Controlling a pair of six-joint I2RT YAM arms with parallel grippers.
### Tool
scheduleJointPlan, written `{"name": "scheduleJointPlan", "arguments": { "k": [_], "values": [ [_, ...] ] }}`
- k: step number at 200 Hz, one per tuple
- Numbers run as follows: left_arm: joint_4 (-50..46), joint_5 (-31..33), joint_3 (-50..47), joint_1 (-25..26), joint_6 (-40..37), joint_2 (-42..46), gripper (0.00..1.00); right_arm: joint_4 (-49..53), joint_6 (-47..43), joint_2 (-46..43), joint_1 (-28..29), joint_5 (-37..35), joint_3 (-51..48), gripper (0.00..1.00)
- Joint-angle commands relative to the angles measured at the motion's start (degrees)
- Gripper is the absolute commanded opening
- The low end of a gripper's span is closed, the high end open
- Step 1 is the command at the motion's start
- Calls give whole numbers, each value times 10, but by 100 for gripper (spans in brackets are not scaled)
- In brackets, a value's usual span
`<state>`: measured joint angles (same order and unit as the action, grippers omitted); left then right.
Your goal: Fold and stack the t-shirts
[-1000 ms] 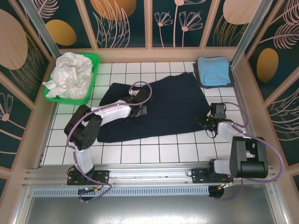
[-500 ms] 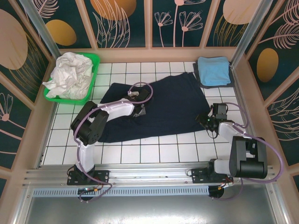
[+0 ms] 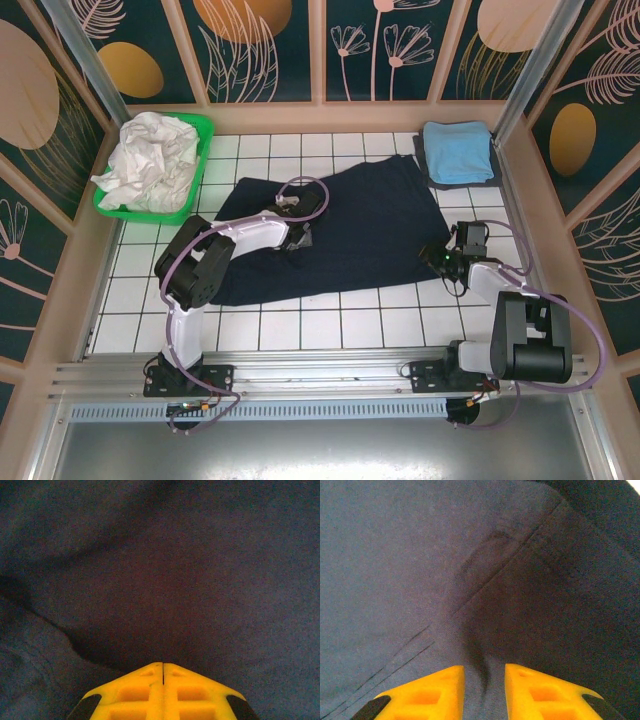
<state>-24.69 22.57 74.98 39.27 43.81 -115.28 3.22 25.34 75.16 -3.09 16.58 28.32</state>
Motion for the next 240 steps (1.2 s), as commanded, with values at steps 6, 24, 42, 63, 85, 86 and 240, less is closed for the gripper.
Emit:
{"name": "scheduleJointPlan", "arguments": {
  "k": [6, 24, 42, 63, 85, 86, 240],
  "values": [
    [7, -6, 17, 0, -43, 31, 0, -9, -12, -2, -7, 6, -9, 28],
    [33, -1, 8, 3, -73, 49, 0, -9, -13, -1, -7, 7, -8, 28],
    [53, 1, -2, 4, -92, 58, 0, -9, -13, -2, -7, 8, -10, 28],
    [69, 11, -7, 3, -102, 64, 0, -8, -13, -2, -8, 9, -10, 28],
    [100, 0, -12, 4, -125, 64, 0, -7, -13, -2, -7, 9, -9, 28],
    [102, -1, -12, 4, -127, 64, 0, -7, -13, -2, -8, 9, -9, 28],
    [102, -3, -273, 12, 30, 286, 87, 6, 34, 15, 75, -59, 14, 29]
  ]
}}
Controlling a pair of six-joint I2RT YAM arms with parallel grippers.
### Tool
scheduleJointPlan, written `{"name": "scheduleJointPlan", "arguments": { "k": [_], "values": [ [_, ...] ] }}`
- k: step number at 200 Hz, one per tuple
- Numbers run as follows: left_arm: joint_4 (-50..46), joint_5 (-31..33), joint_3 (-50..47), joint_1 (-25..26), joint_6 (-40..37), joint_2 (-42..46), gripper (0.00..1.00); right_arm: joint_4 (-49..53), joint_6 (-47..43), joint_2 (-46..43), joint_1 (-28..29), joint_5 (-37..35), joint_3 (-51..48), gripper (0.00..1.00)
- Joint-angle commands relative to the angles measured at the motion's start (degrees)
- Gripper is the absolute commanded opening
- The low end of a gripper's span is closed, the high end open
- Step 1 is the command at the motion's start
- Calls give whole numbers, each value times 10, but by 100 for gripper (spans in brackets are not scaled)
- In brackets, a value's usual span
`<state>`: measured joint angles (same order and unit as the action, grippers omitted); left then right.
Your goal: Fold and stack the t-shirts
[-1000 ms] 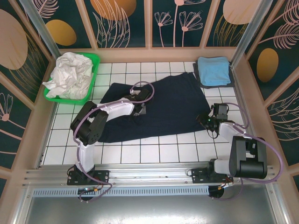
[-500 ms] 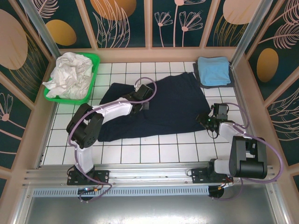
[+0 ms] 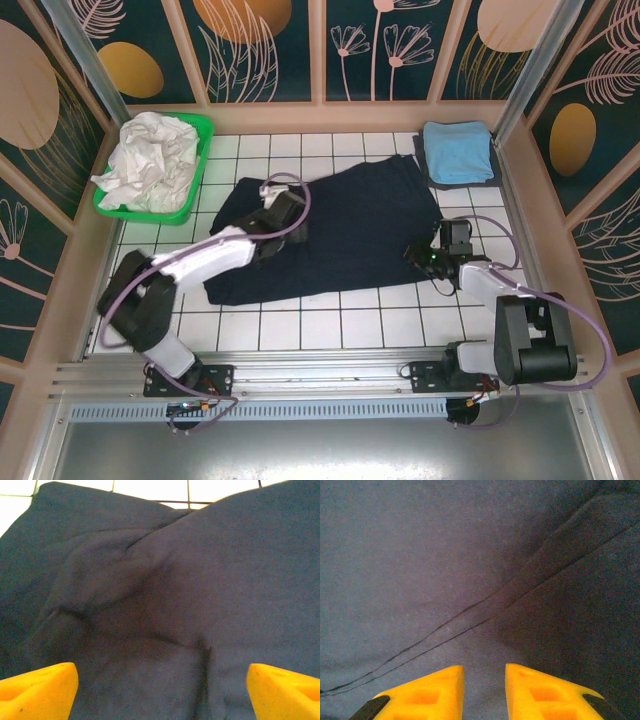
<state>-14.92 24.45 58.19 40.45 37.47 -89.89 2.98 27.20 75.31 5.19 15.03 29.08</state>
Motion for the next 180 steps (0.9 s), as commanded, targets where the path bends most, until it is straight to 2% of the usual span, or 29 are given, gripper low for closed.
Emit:
{"name": "scheduleJointPlan", "arguments": {
  "k": [1, 22, 43, 79, 108, 127, 143, 161, 180],
  "values": [
    [5, -22, -110, 0, 97, 33, 87, 9, 16, 14, -9, -44, 6, 29],
    [0, -17, -188, -7, 160, 48, 88, 23, 31, 10, -57, -40, -12, 28],
    [6, -27, -240, -37, 184, 61, 89, 34, 41, -7, -93, -45, -30, 28],
    [6, -28, -275, -88, 179, 83, 90, 51, 50, -39, -121, -49, -44, 30],
    [0, -13, -267, -107, 156, 81, 91, 77, 45, -84, -138, -45, -41, 30],
    [1, -24, -242, -110, 136, 77, 92, 84, 48, -123, -122, -29, -24, 30],
    [11, -41, -210, -110, 112, 77, 92, 75, 59, -131, -70, -36, 0, 30],
    [24, -40, -173, -110, 90, 64, 97, 53, 67, -96, -3, -59, 25, 32],
    [20, -31, -139, -110, 79, 26, 98, 25, 73, -41, 2, -57, 25, 32]
  ]
}}
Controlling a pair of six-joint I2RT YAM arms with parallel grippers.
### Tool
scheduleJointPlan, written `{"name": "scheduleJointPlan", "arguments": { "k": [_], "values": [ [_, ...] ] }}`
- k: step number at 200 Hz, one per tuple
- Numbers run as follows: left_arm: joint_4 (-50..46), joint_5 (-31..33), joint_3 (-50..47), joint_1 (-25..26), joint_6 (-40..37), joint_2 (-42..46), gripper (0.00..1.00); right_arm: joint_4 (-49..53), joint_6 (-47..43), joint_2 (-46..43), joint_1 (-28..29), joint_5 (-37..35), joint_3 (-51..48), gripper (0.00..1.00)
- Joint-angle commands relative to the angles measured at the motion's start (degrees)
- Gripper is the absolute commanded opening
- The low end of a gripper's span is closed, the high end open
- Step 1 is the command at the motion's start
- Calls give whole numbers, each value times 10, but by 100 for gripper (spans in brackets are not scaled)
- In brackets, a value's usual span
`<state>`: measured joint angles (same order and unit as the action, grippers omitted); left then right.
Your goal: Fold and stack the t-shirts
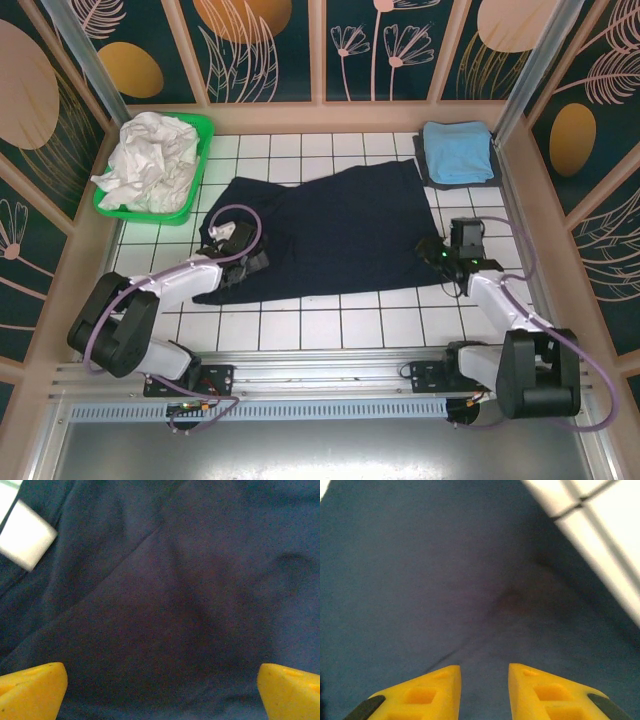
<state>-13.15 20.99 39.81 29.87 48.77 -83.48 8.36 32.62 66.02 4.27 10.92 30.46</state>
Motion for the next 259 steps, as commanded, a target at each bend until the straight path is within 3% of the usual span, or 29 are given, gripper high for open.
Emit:
{"name": "scheduleJointPlan", "arguments": {
  "k": [1, 35, 77, 107, 130, 158, 193, 231, 259],
  "values": [
    [2, 4, 45, -5, -34, -39, 98, -30, 20, 54, 12, -17, 10, 32],
    [17, -3, -1, -9, -10, -60, 98, -48, 27, 99, -35, -7, -27, 31],
    [6, -3, -77, -30, 16, 5, 98, -9, 15, 39, -91, 2, -59, 31],
    [-25, -1, -6, -31, -21, 22, 98, 15, 10, -2, -86, 14, -13, 31],
    [-21, 25, 72, -31, -68, 5, 99, 0, -1, 15, -45, 12, 54, 32],
    [-35, 62, 231, -41, -136, -110, 99, 19, -48, 139, 11, -31, 197, 37],
    [-101, 70, 457, -78, -179, -302, 99, 70, -120, 339, 30, -71, 418, 46],
    [-114, 51, 569, -133, -197, -413, 98, 126, -186, 535, 29, -96, 645, 46],
    [-135, 34, 644, -165, -201, -479, 87, 211, -213, 677, 26, -115, 828, 46]
  ]
}}
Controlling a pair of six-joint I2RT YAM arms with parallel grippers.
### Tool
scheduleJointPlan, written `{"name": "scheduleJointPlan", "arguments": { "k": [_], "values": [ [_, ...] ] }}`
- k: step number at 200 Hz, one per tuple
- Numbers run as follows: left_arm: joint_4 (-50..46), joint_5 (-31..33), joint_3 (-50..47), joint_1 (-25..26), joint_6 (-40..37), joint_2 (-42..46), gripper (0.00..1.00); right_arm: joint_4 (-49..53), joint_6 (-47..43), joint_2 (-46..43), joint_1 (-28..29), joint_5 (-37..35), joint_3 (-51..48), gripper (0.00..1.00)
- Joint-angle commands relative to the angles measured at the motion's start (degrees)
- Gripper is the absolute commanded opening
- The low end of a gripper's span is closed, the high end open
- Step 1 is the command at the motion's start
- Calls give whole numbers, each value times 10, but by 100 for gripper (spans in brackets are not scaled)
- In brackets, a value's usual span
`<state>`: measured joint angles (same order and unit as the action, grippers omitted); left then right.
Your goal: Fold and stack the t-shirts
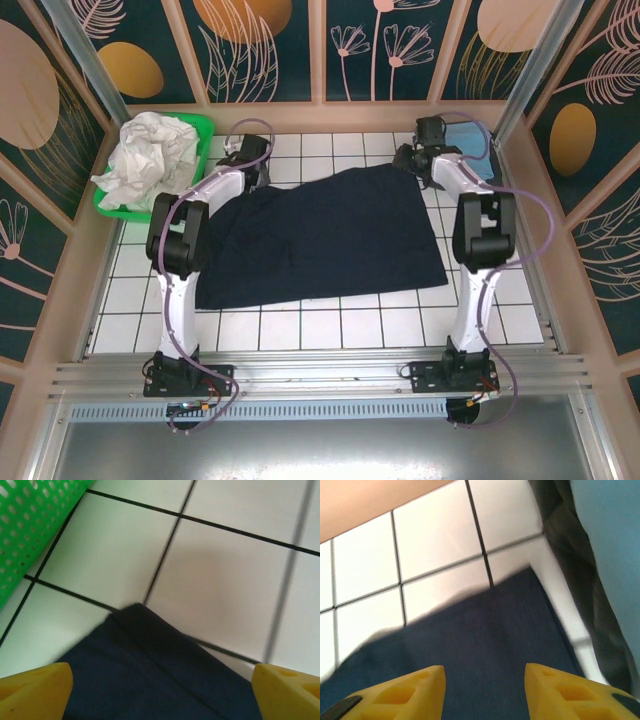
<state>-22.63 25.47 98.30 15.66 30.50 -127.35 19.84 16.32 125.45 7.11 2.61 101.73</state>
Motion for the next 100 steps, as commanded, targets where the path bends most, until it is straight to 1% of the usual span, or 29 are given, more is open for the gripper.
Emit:
{"name": "scheduleJointPlan", "arguments": {
  "k": [1, 24, 37, 43, 76, 81, 89, 100],
  "values": [
    [-41, -11, 62, -24, -18, -43, 87, 98, -51, 85, -2, -32, 120, 46],
    [-49, -12, 94, -32, -23, -75, 85, 131, -65, 163, -5, -50, 218, 46],
    [-48, -4, 101, -36, -26, -85, 84, 129, -69, 189, -8, -39, 244, 46],
    [-45, -5, 105, -38, -27, -89, 82, 122, -72, 196, -9, -38, 250, 46],
    [-49, -13, 131, -42, -40, -120, 64, 93, -70, 227, -14, -37, 263, 46],
    [-51, -13, 134, -42, -40, -124, 61, 91, -70, 230, -14, -38, 264, 45],
    [-50, -12, 133, -42, -41, -127, 52, 87, -68, 236, -13, -37, 267, 45],
    [-48, -15, 130, -43, -42, -128, 43, 107, -65, 249, -13, -38, 292, 44]
  ]
}}
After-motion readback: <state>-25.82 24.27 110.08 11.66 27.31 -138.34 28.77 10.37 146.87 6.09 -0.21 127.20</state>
